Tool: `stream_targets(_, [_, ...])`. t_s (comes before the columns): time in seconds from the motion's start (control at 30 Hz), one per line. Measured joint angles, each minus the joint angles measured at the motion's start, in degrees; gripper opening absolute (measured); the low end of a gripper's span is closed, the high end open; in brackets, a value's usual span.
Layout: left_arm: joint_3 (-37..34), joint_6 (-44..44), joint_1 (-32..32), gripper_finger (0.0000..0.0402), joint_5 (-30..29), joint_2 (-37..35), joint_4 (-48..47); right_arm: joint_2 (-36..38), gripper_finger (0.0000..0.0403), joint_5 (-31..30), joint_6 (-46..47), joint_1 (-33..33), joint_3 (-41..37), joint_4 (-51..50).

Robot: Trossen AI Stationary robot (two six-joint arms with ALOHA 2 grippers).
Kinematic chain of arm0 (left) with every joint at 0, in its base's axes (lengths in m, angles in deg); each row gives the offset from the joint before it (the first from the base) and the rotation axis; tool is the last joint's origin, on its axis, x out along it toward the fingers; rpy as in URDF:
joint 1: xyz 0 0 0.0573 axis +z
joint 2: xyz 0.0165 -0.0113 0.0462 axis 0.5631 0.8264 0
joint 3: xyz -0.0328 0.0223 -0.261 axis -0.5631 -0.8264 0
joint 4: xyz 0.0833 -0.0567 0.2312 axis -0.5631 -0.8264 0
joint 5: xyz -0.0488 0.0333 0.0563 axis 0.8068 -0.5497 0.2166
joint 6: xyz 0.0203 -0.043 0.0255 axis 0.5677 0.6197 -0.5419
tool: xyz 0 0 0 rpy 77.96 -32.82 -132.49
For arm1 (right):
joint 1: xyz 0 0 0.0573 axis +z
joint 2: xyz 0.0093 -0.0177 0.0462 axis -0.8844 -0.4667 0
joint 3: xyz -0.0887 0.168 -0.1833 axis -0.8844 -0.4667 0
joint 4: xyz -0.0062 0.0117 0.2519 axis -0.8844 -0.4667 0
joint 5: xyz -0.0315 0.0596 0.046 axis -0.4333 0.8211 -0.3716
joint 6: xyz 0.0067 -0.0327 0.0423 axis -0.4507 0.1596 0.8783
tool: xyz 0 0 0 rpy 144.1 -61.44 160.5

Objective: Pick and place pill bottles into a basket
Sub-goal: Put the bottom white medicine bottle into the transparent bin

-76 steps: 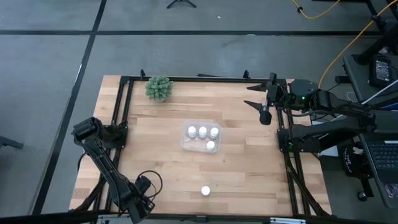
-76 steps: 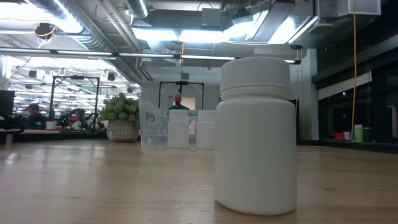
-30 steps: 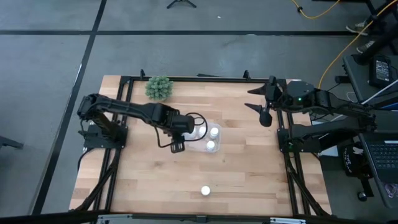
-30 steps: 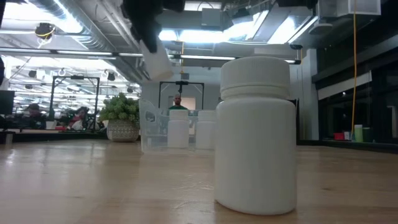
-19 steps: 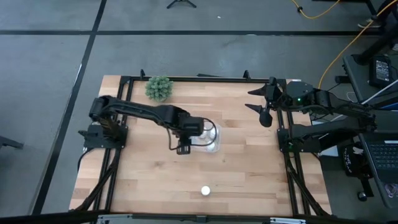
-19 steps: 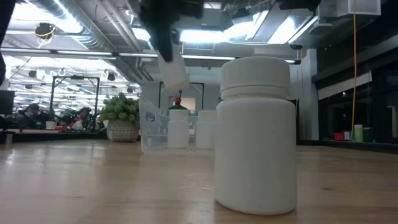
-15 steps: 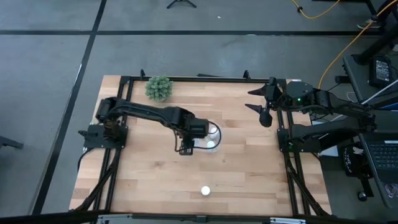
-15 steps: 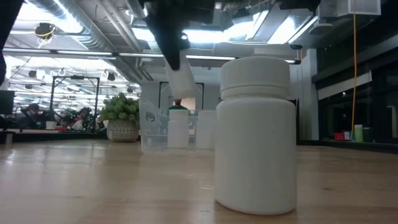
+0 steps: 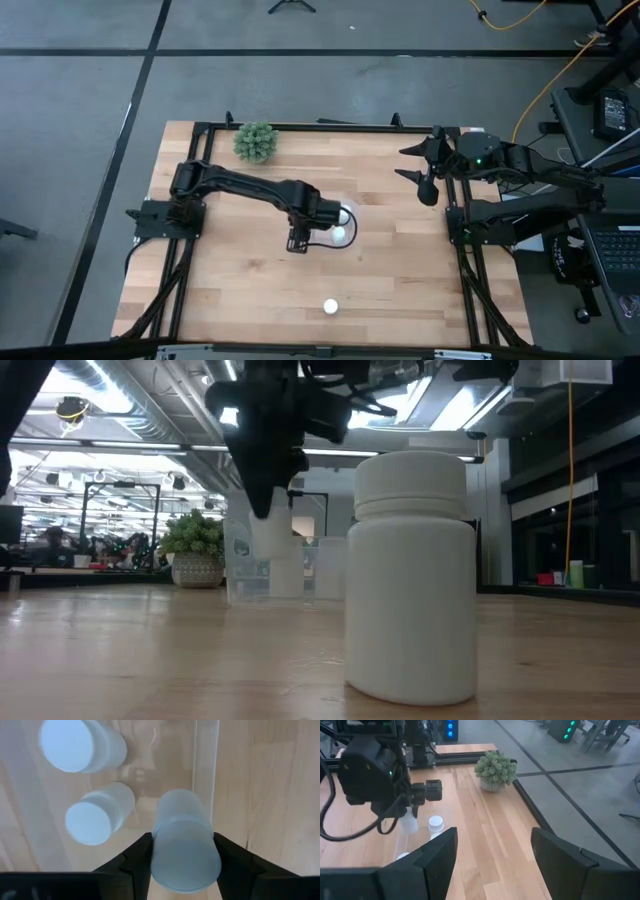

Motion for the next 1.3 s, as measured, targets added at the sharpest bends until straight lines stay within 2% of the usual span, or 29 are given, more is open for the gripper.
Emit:
stream_targets(0.77, [-0.8, -4.5, 0.6, 0.0163, 0.6, 2.5, 1.6, 0.0, 0.0255, 0.4, 0.0, 0.0, 0.0, -0.3])
stream_targets(1.0, [-3.9, -2.6, 0.6, 0.0163, 1.4, 2.6, 3.1, 0.0, 0.0255, 1.1, 0.0, 0.0, 0.0, -0.7])
stream_targets(1.3, [-4.0, -0.1, 0.6, 0.0163, -0.3, 2.7, 4.8, 0.0, 0.0255, 1.1, 0.1, 0.0, 0.0, -1.1])
